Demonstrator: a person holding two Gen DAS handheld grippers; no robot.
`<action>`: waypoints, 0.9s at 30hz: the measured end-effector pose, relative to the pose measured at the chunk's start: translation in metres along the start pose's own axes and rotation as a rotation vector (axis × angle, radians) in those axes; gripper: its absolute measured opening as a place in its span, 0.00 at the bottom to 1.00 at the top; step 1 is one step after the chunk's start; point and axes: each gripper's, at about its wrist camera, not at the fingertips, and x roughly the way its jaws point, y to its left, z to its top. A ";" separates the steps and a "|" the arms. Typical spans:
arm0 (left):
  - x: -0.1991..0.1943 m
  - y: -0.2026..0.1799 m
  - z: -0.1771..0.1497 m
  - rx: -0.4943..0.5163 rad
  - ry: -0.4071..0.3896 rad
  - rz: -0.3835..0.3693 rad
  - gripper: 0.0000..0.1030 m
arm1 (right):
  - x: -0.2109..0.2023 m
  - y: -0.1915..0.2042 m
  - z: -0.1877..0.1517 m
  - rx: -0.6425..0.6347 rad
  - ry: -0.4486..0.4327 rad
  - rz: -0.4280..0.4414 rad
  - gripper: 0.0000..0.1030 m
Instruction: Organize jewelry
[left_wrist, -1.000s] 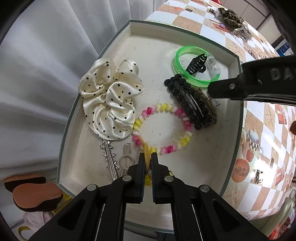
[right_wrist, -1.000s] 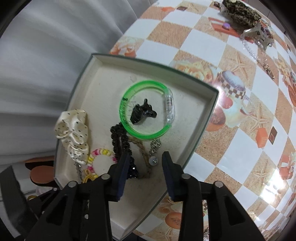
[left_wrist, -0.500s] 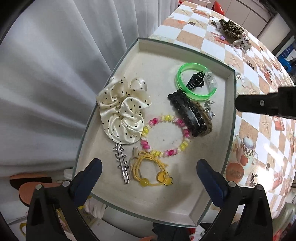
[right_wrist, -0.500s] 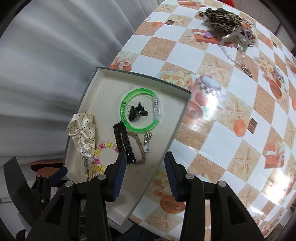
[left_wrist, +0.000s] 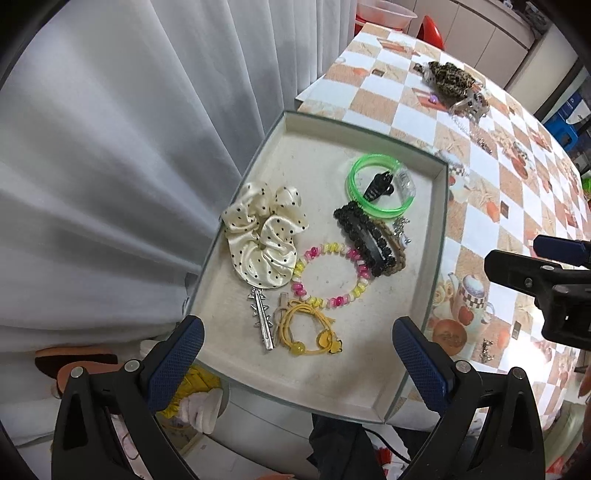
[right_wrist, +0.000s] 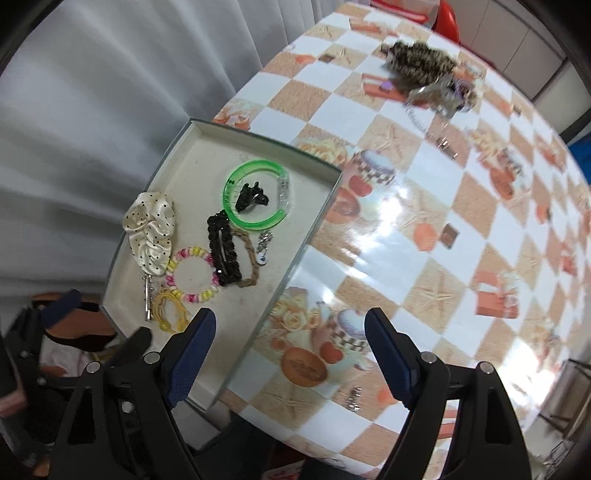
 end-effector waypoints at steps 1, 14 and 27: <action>-0.003 0.000 0.000 0.003 -0.002 0.001 1.00 | -0.005 0.000 -0.001 -0.006 -0.014 -0.018 0.82; -0.025 -0.004 0.000 0.021 -0.014 -0.008 1.00 | -0.037 0.011 0.003 -0.050 -0.063 -0.069 0.82; -0.029 -0.002 0.001 0.011 -0.019 -0.003 1.00 | -0.041 0.016 0.006 -0.072 -0.066 -0.080 0.82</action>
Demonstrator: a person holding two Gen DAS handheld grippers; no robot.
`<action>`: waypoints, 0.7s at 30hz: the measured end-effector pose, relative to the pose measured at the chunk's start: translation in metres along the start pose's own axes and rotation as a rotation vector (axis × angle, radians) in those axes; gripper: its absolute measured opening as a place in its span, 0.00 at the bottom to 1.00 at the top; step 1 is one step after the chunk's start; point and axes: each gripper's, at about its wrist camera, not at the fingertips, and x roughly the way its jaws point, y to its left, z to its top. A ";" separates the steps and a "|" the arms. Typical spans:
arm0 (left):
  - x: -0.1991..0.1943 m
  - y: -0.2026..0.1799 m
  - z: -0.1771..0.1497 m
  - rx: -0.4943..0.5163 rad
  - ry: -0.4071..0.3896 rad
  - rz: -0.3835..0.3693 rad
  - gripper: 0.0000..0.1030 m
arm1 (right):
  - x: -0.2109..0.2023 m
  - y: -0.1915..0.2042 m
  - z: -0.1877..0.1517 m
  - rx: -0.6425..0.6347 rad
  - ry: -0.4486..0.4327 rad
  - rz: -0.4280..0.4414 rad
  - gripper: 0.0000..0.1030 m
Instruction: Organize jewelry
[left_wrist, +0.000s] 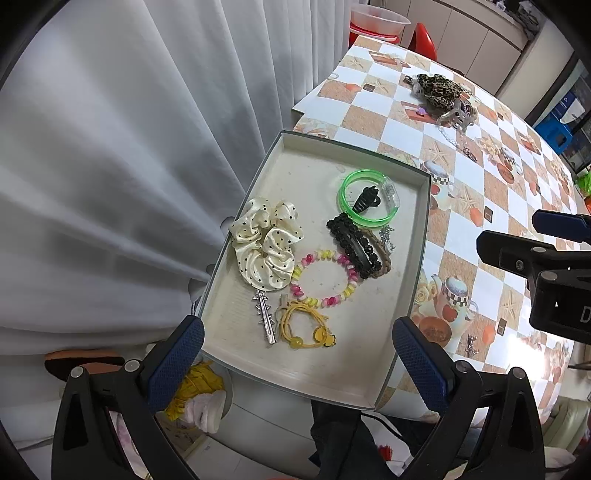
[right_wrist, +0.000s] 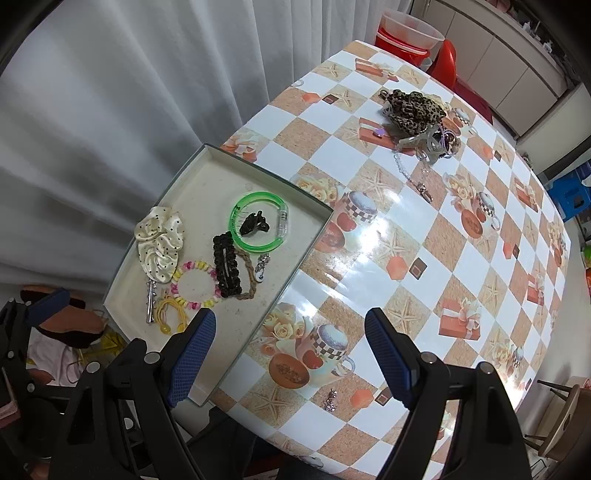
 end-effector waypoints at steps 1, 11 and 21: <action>0.000 0.000 0.000 0.000 0.000 0.000 1.00 | 0.000 0.000 0.000 -0.003 0.000 0.000 0.82; 0.000 0.000 -0.001 0.002 -0.001 0.003 1.00 | -0.001 0.002 0.000 -0.005 0.000 0.001 0.82; 0.001 0.001 -0.002 -0.001 -0.001 0.006 1.00 | -0.002 0.003 -0.001 -0.003 -0.001 0.002 0.82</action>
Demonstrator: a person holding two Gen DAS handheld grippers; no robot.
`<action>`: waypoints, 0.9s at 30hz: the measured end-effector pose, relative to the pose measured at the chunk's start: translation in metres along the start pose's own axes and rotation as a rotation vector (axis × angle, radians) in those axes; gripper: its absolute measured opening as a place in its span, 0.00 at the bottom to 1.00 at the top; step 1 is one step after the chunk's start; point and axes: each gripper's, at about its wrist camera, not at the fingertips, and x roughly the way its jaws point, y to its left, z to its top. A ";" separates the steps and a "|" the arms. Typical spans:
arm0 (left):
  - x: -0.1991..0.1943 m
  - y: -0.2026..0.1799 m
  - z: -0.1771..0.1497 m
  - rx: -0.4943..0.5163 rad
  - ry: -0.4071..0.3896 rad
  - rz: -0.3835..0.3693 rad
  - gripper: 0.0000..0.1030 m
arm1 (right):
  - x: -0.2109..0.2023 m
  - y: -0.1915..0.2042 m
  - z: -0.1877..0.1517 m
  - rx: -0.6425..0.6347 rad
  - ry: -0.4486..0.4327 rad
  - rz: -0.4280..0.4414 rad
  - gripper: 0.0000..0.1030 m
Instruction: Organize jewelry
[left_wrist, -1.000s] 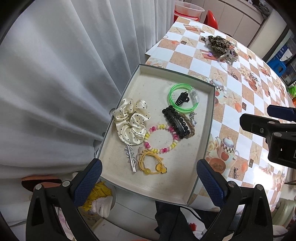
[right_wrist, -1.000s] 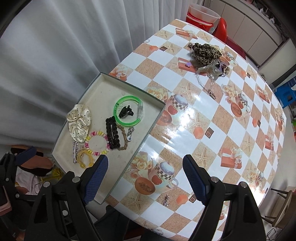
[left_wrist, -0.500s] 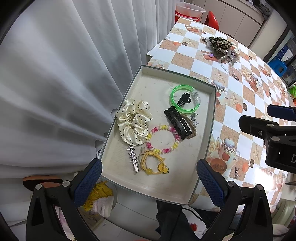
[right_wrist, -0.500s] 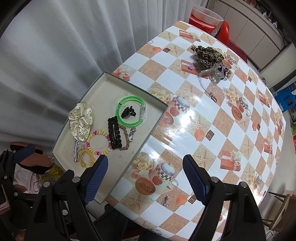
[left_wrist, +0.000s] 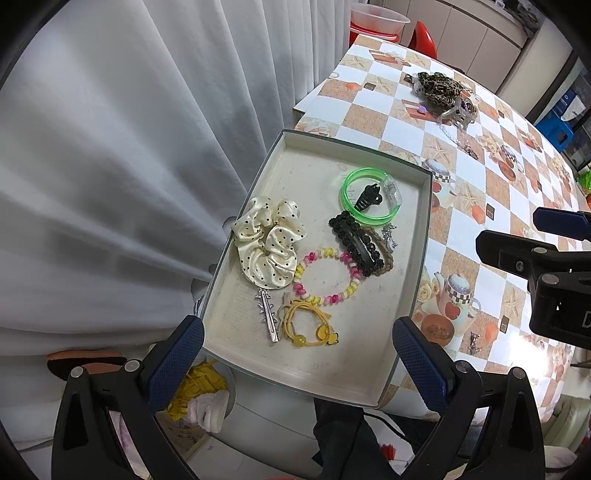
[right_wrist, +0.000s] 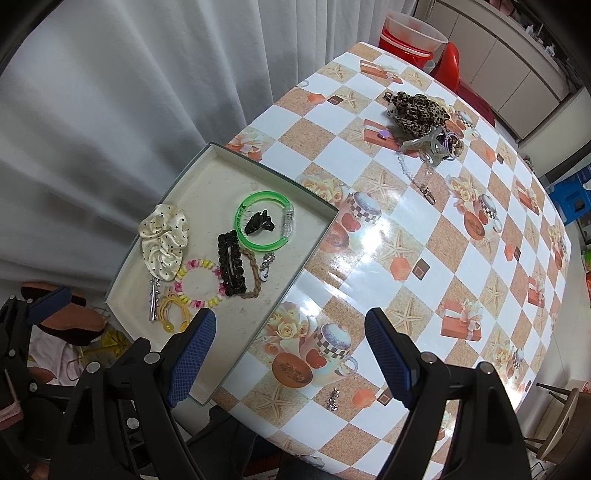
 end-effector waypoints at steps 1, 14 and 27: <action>0.000 0.000 0.000 0.000 0.000 0.000 1.00 | 0.000 0.001 0.000 -0.001 0.000 0.000 0.82; 0.000 0.001 0.000 0.000 0.001 0.001 1.00 | 0.001 0.002 0.000 0.004 0.000 -0.001 0.82; 0.000 0.003 -0.001 0.000 0.001 0.002 1.00 | 0.001 0.003 -0.001 0.006 -0.001 -0.001 0.82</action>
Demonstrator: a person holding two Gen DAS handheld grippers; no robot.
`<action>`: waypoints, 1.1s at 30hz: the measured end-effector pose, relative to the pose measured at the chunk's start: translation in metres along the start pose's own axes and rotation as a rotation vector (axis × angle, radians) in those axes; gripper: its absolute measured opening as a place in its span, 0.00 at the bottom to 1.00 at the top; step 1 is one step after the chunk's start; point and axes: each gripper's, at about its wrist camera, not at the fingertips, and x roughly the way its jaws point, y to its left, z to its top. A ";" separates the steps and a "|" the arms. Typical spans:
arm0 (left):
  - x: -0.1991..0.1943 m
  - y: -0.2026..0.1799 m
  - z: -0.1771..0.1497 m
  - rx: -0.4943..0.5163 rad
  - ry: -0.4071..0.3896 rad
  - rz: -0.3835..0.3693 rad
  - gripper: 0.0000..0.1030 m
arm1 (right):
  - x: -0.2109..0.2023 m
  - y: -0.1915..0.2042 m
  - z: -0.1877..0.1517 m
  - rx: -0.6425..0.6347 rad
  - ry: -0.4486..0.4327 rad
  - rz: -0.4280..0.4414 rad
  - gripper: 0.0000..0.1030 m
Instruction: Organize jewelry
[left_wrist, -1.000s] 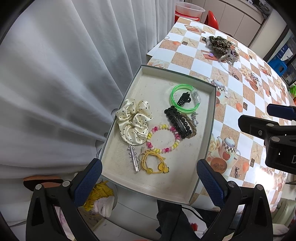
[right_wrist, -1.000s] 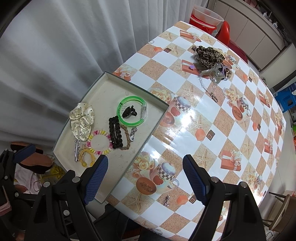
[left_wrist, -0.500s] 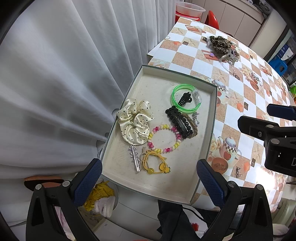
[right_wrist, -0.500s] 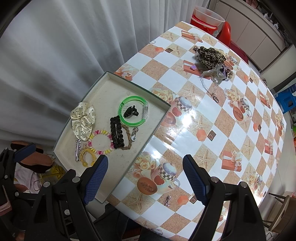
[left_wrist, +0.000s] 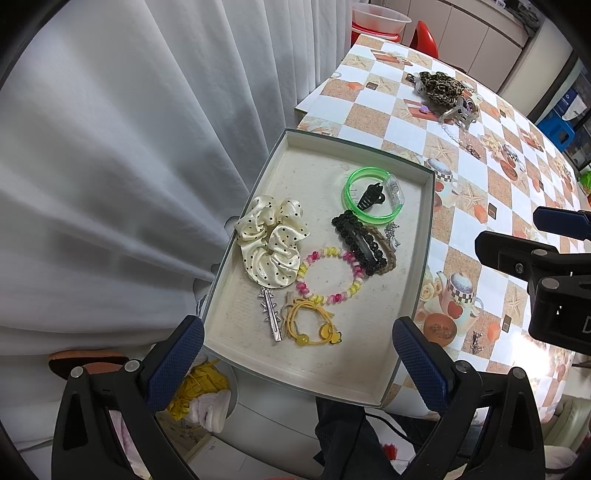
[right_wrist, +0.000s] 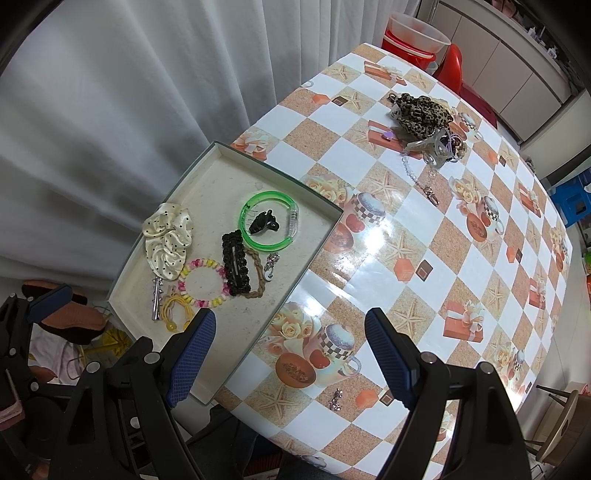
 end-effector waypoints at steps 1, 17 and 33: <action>0.000 0.000 0.000 0.001 0.000 0.000 1.00 | 0.000 0.000 0.000 0.001 0.000 0.000 0.82; 0.000 0.004 -0.001 0.005 0.000 0.003 1.00 | -0.001 0.001 -0.001 0.003 0.000 0.000 0.82; -0.003 0.009 -0.002 -0.010 -0.016 0.017 1.00 | 0.001 0.008 -0.002 -0.007 0.008 0.002 0.82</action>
